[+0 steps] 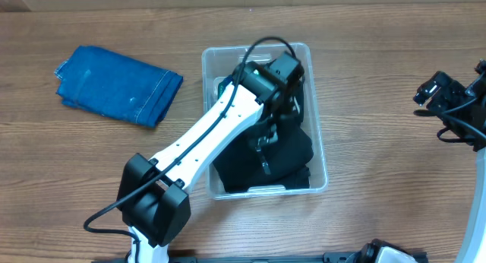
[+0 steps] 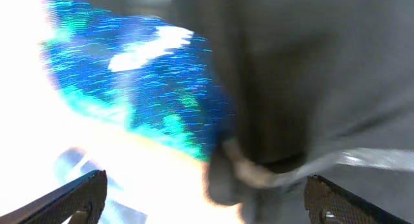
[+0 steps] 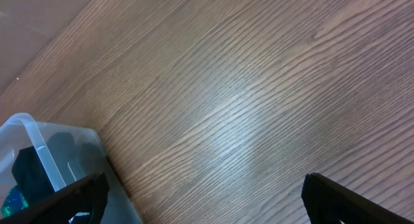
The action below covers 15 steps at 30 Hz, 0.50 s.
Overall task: Pack container
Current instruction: 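Lay the black cloth into the bin over the other items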
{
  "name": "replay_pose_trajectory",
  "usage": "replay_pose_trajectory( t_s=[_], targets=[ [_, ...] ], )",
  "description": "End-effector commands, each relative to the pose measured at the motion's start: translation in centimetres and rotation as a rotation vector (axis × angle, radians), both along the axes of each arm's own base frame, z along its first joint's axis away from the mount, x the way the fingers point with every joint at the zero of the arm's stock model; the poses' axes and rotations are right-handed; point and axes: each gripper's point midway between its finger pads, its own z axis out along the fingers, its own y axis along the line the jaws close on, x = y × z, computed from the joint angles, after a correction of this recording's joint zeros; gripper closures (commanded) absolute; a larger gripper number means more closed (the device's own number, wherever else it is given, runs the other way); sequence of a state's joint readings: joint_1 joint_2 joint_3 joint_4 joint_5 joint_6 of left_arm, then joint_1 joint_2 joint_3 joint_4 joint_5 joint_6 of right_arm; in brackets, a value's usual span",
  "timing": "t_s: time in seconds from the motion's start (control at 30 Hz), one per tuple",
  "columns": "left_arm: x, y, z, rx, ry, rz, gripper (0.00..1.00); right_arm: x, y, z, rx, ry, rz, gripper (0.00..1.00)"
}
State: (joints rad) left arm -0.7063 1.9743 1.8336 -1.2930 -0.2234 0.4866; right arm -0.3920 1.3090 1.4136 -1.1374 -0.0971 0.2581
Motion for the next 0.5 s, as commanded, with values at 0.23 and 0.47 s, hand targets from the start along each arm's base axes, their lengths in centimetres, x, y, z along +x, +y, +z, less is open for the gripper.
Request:
replay_pose_trajectory(
  t_s=[0.23,0.47],
  targets=[
    [-3.6,-6.1,7.4,-0.479,0.155,0.291,0.0,-0.1,-0.1,0.8,-0.017,-0.024,-0.004,0.0],
    [-4.3,-5.2,-1.5,-0.401,0.212,0.44,0.0,-0.3,0.0,0.7,-0.011,-0.013,-0.004,0.0]
  ],
)
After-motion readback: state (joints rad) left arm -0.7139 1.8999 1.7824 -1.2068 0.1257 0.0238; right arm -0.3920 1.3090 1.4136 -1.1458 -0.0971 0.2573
